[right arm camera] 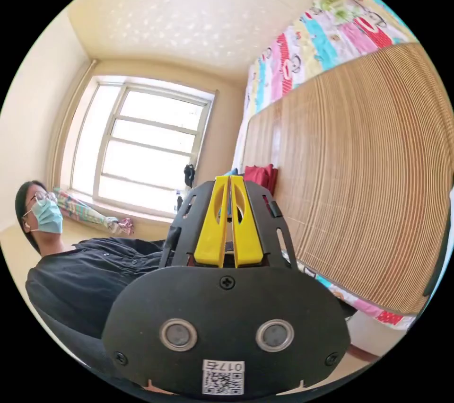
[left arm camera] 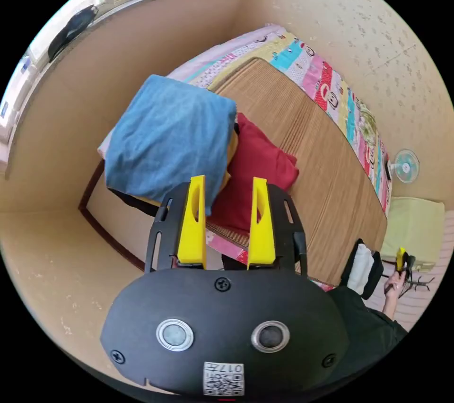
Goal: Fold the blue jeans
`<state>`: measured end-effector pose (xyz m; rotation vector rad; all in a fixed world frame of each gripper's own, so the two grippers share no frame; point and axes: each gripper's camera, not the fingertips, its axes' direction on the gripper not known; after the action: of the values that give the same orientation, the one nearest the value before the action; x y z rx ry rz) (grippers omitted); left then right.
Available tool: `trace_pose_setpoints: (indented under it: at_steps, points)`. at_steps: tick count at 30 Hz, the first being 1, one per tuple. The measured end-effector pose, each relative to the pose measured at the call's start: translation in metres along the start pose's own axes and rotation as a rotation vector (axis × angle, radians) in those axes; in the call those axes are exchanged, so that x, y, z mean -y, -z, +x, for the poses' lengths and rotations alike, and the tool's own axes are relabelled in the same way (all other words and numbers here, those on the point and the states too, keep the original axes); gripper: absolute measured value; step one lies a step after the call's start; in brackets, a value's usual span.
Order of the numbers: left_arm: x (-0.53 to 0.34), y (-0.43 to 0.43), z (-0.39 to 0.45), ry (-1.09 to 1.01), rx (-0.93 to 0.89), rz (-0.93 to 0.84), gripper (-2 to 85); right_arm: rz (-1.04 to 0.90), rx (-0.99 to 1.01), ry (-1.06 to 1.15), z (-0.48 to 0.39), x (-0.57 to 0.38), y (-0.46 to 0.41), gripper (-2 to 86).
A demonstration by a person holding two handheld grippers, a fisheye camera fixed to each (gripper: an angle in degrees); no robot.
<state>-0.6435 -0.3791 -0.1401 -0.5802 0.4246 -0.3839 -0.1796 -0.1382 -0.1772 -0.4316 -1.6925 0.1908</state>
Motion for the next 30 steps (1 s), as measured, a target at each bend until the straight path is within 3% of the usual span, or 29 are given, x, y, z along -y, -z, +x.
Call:
trace_pose_setpoints:
  at_steps: [4,8,11,13,18,20,22,24,27,30]
  points:
    - [0.044,-0.001,-0.051,0.105,0.076,0.021,13.4,0.095,-0.028,0.249,-0.067,-0.052,-0.042,0.5]
    - [0.069,-0.069,-0.065,0.126,-0.098,-0.200,9.8,0.319,-0.205,0.494,-0.092,-0.147,-0.073,0.9]
    - [0.071,-0.053,-0.045,0.227,-0.155,-0.129,3.3,0.473,-0.307,0.653,-0.080,-0.213,-0.098,1.5]
    - [0.067,0.002,0.010,0.075,-0.474,0.059,0.4,0.521,-0.343,0.716,-0.067,-0.243,-0.114,1.8]
    - [0.048,0.083,0.193,-0.374,-0.689,0.186,-0.7,0.503,-0.343,0.791,-0.018,-0.289,-0.177,2.2]
    - [0.033,0.095,0.266,-0.563,-0.780,0.160,-0.5,0.503,-0.292,0.792,0.002,-0.295,-0.200,2.1]
    - [0.002,0.083,0.356,-0.811,-0.907,-0.014,0.3,0.517,-0.249,0.791,0.022,-0.300,-0.220,1.7]
    - [-0.026,0.063,0.400,-0.929,-0.959,-0.161,2.0,0.542,-0.278,0.797,0.041,-0.307,-0.244,1.1]
    - [-0.053,0.035,0.408,-0.921,-0.936,-0.222,5.0,0.592,-0.405,0.843,0.050,-0.327,-0.266,0.6]
    - [-0.039,0.001,0.360,-0.697,-0.845,-0.229,6.1,0.683,-0.664,0.946,0.049,-0.359,-0.289,0.4]
